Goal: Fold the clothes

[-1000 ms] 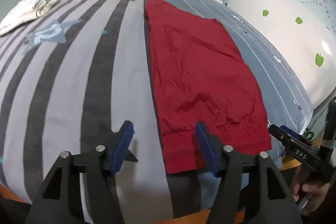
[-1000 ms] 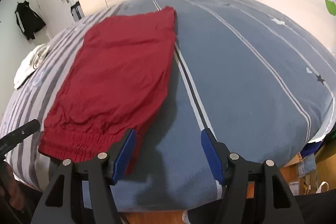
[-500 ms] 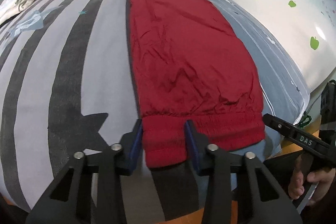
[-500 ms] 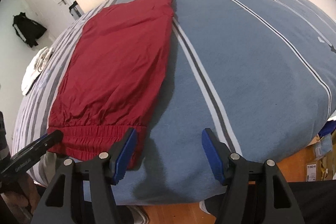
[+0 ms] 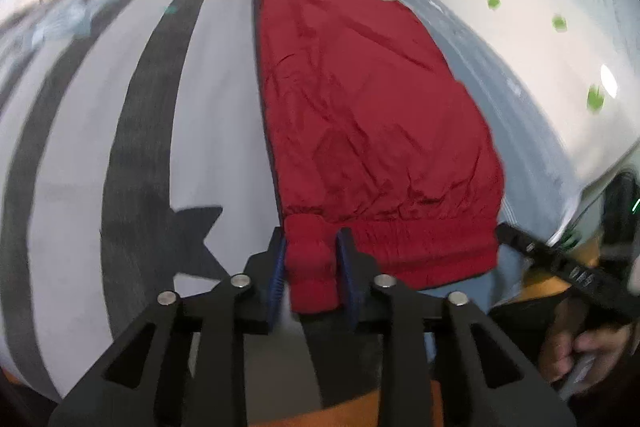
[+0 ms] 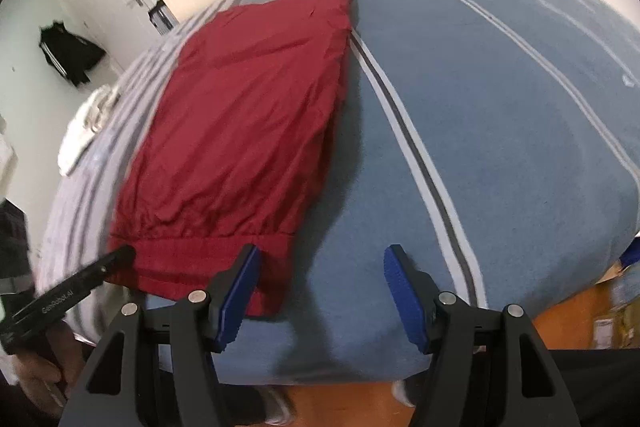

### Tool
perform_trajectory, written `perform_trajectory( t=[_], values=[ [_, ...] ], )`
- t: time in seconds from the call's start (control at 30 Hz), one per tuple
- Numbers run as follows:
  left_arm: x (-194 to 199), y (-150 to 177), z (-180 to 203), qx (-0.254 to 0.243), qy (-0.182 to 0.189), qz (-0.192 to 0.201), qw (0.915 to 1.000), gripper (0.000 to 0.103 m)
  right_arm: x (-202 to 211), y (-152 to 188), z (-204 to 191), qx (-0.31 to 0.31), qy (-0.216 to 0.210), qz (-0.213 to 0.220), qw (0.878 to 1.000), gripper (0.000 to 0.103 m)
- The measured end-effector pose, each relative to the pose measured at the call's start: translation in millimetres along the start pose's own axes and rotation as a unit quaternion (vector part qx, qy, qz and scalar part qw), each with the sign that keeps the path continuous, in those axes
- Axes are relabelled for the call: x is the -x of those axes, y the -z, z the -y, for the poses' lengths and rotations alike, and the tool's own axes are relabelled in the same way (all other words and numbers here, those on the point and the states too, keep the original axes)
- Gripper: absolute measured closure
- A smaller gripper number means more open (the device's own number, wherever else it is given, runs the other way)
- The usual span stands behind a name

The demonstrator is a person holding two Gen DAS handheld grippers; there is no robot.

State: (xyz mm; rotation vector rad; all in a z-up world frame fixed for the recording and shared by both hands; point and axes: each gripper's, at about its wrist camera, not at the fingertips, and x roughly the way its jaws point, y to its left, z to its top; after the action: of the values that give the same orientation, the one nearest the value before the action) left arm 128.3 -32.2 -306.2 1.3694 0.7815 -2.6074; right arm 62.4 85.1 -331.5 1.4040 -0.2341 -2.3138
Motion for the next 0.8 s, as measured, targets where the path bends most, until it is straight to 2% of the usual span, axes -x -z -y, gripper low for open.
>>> perform_trajectory(
  t=[0.07, 0.23, 0.3, 0.37, 0.4, 0.47, 0.57, 0.67, 0.8],
  values=[
    [5, -3, -4, 0.008, 0.007, 0.008, 0.9999, 0.070, 1, 0, 1, -0.001, -0.009, 0.000, 1.000, 0.042],
    [11, -10, 8, -0.032, -0.030, 0.037, 0.9984, 0.066, 4, -7, -9, 0.022, 0.013, 0.020, 0.999, 0.042],
    [15, -19, 10, -0.037, -0.048, 0.052, 0.9968, 0.061, 8, -19, -12, 0.021, 0.023, 0.038, 0.999, 0.042],
    [22, -31, 8, -0.036, -0.042, 0.071, 0.9959, 0.055, 15, -34, -14, 0.020, 0.032, 0.061, 0.997, 0.042],
    [24, -38, 7, -0.033, -0.038, 0.079, 0.9956, 0.049, 19, -43, -14, 0.016, 0.041, 0.072, 0.996, 0.042],
    [29, -53, -1, -0.031, -0.032, 0.090, 0.9949, 0.044, 16, -64, -13, 0.014, 0.034, 0.072, 0.997, 0.042],
    [15, -92, -7, -0.027, -0.038, 0.093, 0.9946, 0.042, -5, -102, -12, 0.023, 0.035, 0.059, 0.997, 0.042],
    [-10, -137, -14, -0.009, -0.027, 0.076, 0.9967, 0.041, -38, -144, -1, 0.017, 0.020, 0.032, 0.999, 0.042],
    [-49, -188, -22, -0.013, -0.040, 0.060, 0.9973, 0.041, -85, -192, 8, 0.015, 0.010, -0.001, 1.000, 0.042]
  ],
)
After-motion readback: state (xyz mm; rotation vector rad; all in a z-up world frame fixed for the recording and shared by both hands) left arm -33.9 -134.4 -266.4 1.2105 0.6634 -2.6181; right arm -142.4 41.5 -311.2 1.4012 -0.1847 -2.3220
